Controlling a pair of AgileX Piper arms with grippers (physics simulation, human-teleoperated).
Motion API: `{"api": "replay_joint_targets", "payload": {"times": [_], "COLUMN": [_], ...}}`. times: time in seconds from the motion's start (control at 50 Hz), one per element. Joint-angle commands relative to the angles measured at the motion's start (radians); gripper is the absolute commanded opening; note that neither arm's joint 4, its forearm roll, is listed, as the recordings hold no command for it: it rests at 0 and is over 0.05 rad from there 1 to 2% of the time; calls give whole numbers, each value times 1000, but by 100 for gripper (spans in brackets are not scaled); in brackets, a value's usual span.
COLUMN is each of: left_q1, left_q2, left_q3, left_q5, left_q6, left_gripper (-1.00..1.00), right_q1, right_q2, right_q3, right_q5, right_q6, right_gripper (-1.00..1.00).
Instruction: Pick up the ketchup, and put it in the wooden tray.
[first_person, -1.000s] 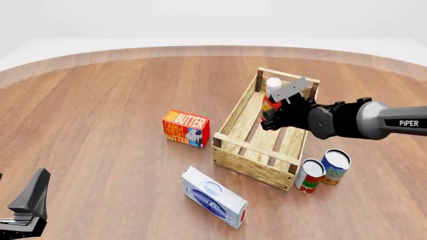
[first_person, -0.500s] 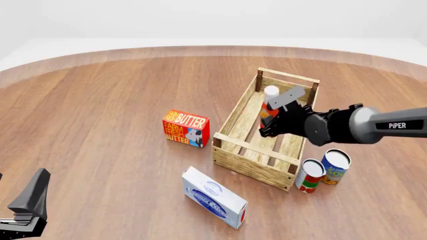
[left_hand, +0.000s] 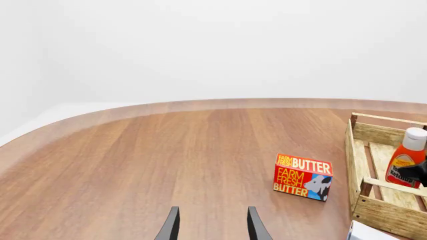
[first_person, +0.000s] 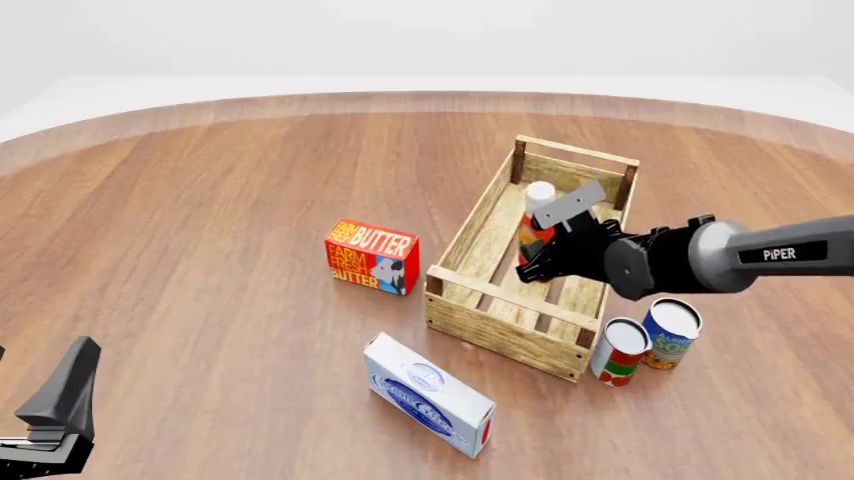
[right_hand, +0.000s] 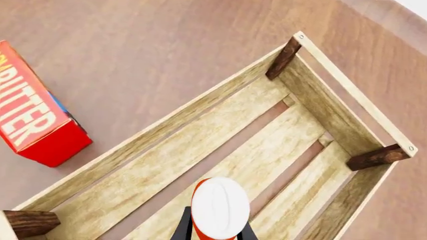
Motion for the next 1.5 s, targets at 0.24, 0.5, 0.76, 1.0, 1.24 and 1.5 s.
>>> {"api": "replay_joint_targets", "payload": {"times": [0.24, 0.5, 0.76, 1.0, 1.24, 1.5], "left_q1": [0, 0, 0, 0, 0, 0], "left_q2": [0, 0, 0, 0, 0, 0], "left_q3": [0, 0, 0, 0, 0, 0], "left_q5": [0, 0, 0, 0, 0, 0], "left_q6": [0, 0, 0, 0, 0, 0], "left_gripper": [100, 100, 100, 100, 100, 100], "right_q1": [4, 5, 3, -2, 5, -5], "right_q2": [20, 23, -10, -81, -133, -200], "right_q3": [-1, -1, -6, -3, -6, -14], "right_q5": [-14, -15, 3, 28, 49, 86], "right_q6": [15, 27, 30, 23, 4, -19], "right_gripper": [-100, 100, 100, 100, 100, 100]}}
